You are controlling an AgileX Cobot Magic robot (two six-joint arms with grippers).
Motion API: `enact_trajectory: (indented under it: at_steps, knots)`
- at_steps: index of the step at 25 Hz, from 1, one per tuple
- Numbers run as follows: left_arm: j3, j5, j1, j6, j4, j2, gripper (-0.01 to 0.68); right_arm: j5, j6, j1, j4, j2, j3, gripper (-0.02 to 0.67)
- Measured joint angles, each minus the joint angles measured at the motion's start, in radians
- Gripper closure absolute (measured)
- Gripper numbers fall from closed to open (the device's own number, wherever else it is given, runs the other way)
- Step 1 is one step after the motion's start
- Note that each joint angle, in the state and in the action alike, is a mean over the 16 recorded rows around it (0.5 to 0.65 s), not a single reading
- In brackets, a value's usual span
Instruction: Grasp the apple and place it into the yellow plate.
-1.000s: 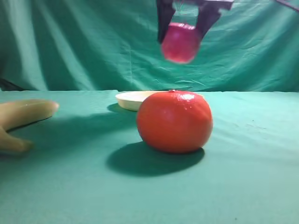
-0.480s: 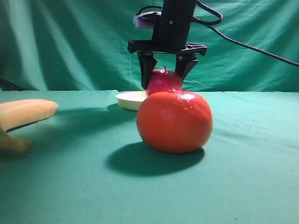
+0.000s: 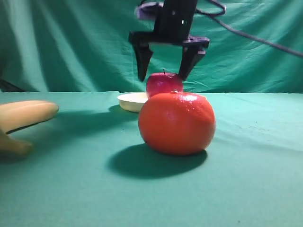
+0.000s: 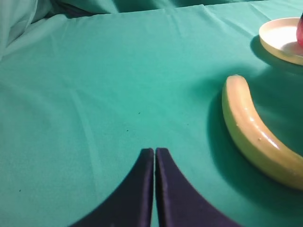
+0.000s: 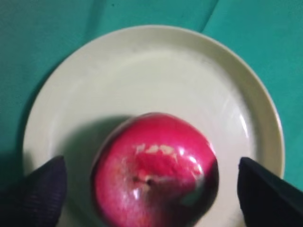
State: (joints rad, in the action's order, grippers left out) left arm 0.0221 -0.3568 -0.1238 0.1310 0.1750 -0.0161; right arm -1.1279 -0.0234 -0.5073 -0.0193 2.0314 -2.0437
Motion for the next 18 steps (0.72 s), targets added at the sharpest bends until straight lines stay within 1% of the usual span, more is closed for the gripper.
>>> enact_trajectory:
  at_steps: [4, 6, 8, 11, 18]
  knots:
    - [0.0, 0.0, 0.0, 0.0, 0.0, 0.0, 0.673, -0.06, 0.015, 0.0, -0.011, -0.117, 0.023, 0.526]
    - [0.0, 0.0, 0.0, 0.0, 0.0, 0.0, 0.673, -0.087, 0.024, 0.0, -0.016, -0.178, 0.051, 0.582]
    - [0.0, 0.0, 0.0, 0.0, 0.0, 0.0, 0.673, -0.108, 0.033, 0.0, -0.022, -0.242, 0.093, 0.622]
    - [0.0, 0.0, 0.0, 0.0, 0.0, 0.0, 0.673, -0.122, 0.05, 0.0, -0.028, -0.344, 0.181, 0.646]
    - [0.0, 0.0, 0.0, 0.0, 0.0, 0.0, 0.673, -0.058, 0.07, 0.0, -0.012, -0.62, 0.489, 0.649]
